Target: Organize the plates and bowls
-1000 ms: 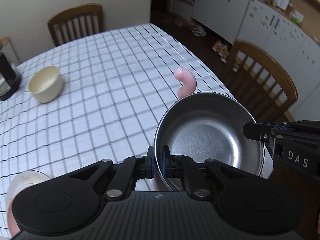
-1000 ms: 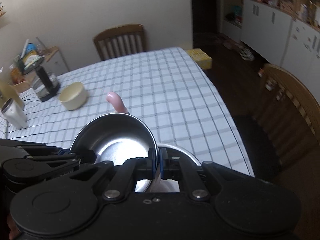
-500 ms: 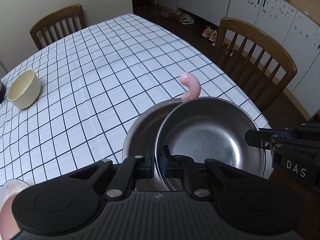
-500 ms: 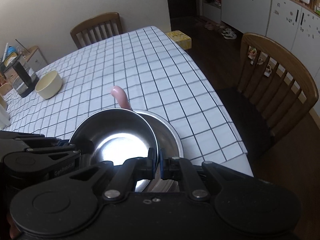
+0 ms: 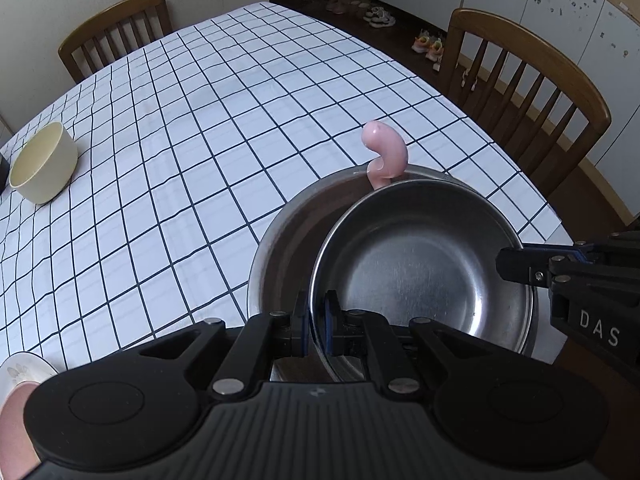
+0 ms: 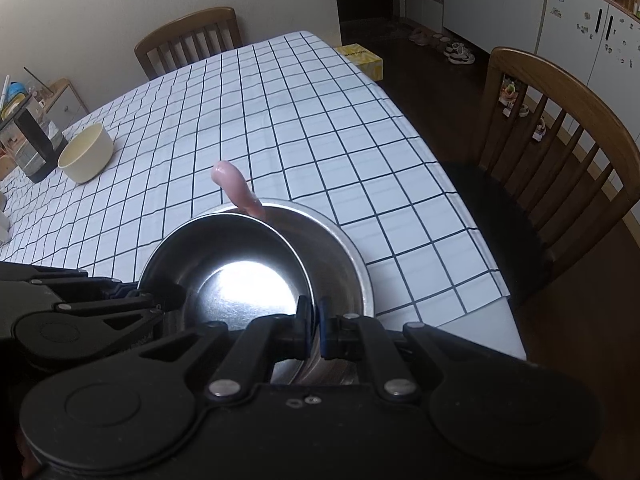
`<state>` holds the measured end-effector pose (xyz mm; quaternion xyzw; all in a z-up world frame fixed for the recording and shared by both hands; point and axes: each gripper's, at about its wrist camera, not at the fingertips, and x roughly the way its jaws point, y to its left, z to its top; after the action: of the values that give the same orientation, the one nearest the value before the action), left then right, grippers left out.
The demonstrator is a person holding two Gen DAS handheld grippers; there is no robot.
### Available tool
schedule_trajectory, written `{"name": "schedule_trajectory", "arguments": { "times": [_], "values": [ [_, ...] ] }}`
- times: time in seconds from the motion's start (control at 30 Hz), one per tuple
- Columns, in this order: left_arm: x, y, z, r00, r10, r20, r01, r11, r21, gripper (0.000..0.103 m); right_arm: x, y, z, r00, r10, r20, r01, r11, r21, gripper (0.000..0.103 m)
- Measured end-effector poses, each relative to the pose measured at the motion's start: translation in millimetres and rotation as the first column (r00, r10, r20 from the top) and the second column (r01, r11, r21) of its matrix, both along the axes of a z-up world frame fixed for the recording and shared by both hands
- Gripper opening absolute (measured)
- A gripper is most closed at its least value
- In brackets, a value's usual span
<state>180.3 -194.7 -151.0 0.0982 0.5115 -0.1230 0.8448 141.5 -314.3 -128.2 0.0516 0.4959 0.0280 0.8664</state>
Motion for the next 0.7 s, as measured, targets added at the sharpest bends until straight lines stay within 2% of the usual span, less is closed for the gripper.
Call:
{"name": "schedule_trajectory", "arguments": {
  "times": [0.4, 0.53, 0.7],
  "values": [
    [5, 4, -4, 1.0, -0.02, -0.018, 0.02, 1.0, -0.011, 0.006, 8, 2, -5, 1.0, 0.002, -0.019, -0.002, 1.0, -0.004, 0.006],
    [4, 6, 1, 1.0, -0.025, -0.001, 0.025, 0.999, -0.022, 0.006, 10, 1, -3, 1.0, -0.007, -0.017, 0.007, 1.0, 0.008, 0.016],
    [0, 10, 7, 0.999, -0.024, 0.026, 0.025, 0.999, -0.026, 0.013, 9, 4, 5, 1.0, 0.001, 0.004, -0.001, 1.0, -0.006, 0.02]
  ]
}}
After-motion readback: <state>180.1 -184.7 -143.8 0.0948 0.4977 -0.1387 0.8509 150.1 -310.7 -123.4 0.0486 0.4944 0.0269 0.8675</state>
